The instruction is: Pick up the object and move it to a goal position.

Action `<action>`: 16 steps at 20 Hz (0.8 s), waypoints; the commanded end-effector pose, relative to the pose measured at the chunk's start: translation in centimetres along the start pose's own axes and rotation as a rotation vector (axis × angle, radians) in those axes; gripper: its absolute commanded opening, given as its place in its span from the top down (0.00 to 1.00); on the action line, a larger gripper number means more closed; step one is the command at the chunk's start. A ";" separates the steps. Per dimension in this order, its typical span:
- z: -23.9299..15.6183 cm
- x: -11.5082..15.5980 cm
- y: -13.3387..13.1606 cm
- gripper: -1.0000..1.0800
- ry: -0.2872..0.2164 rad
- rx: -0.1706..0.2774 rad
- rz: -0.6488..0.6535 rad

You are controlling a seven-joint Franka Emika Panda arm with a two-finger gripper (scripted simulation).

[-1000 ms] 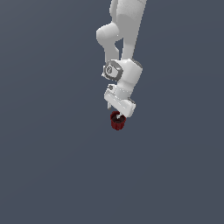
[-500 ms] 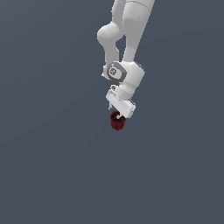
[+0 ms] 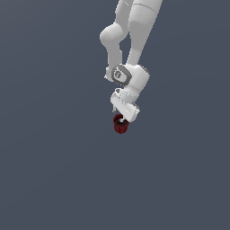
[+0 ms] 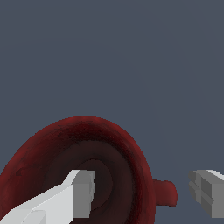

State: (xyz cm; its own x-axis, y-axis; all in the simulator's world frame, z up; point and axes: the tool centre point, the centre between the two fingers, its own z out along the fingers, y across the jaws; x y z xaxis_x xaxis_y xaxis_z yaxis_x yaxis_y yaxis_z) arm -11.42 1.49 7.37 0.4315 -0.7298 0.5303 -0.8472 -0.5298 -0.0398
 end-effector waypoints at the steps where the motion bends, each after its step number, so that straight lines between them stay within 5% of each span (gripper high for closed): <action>1: 0.0 0.0 0.0 1.00 0.001 -0.001 0.002; 16: -0.3 0.1 0.0 1.00 0.000 -0.002 0.002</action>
State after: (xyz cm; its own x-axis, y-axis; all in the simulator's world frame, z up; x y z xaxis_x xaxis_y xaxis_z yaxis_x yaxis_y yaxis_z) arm -11.56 1.52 7.47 0.4310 -0.7300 0.5304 -0.8486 -0.5277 -0.0366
